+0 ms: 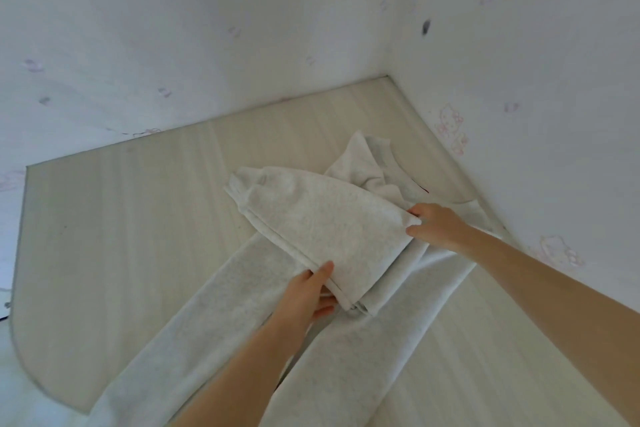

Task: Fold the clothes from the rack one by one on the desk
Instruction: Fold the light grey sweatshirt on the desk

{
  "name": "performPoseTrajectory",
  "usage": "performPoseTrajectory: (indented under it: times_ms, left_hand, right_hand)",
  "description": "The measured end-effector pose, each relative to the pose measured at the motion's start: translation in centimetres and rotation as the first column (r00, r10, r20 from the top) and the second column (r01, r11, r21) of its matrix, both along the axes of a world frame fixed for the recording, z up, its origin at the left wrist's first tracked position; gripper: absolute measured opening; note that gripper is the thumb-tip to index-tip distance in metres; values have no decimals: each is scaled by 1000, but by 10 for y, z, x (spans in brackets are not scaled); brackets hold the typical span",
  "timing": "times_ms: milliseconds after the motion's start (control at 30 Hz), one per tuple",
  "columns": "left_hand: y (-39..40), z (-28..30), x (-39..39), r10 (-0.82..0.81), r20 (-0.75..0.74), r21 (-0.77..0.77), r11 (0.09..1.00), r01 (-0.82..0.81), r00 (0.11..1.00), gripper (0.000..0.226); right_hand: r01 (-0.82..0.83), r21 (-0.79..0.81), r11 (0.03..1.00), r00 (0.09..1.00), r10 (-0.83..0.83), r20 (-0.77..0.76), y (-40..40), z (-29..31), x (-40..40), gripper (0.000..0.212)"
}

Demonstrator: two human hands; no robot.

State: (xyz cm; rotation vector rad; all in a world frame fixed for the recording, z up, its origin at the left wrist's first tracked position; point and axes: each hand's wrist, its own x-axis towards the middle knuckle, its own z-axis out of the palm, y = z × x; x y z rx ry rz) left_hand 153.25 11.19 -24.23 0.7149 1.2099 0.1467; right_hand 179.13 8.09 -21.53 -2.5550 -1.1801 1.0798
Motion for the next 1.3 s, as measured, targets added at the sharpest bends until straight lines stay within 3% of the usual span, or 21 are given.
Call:
performPoseTrajectory:
  times_ms: [100,200,267,367,433,567,667,767,1000,1100,1200,1300]
  left_hand:
    - [29,2,-4,93,-44,31,995,-91,995,39]
    - [57,0,-9,226,-29,26,974,-225,974,32]
    - [72,-1,-12,294,-24,9,956,-294,955,29]
    - [89,-8,-12,374,-27,-34,927,-375,927,34]
    - [99,-12,-11,418,-31,-53,907,-419,908,40]
    - [125,-15,-6,504,3,-40,863,-503,864,51]
    - [145,-17,0,534,30,-20,845,-534,845,57]
    - [156,-17,3,521,24,35,852,-522,853,50]
    - [143,26,14,358,229,241,880,-409,905,33]
    - [130,58,24,197,267,419,858,-298,943,28]
    - [113,86,35,-56,173,689,720,-81,983,30]
    - [90,97,45,-341,-33,874,446,192,940,41]
  right_hand:
    - [-32,80,996,998,27,58,26,6,-7,42]
    - [-32,171,985,993,12,121,59,6,-15,37]
    - [-42,209,977,998,30,60,79,2,-22,34]
    - [-69,142,987,997,71,-11,101,-11,-33,41]
    - [-136,121,983,987,124,100,107,-17,-39,46]
    - [-318,187,930,879,215,424,86,-16,-61,36]
    - [-421,87,903,802,326,501,54,-21,-84,44]
    - [-409,32,912,810,346,474,32,-30,-96,53]
    - [-274,84,958,956,262,133,26,-41,-87,55]
    - [76,213,974,984,-39,-174,24,-17,-75,36]
    - [478,255,840,835,-345,-429,9,3,-51,28]
    - [768,88,635,482,-481,-732,-16,15,-28,38]
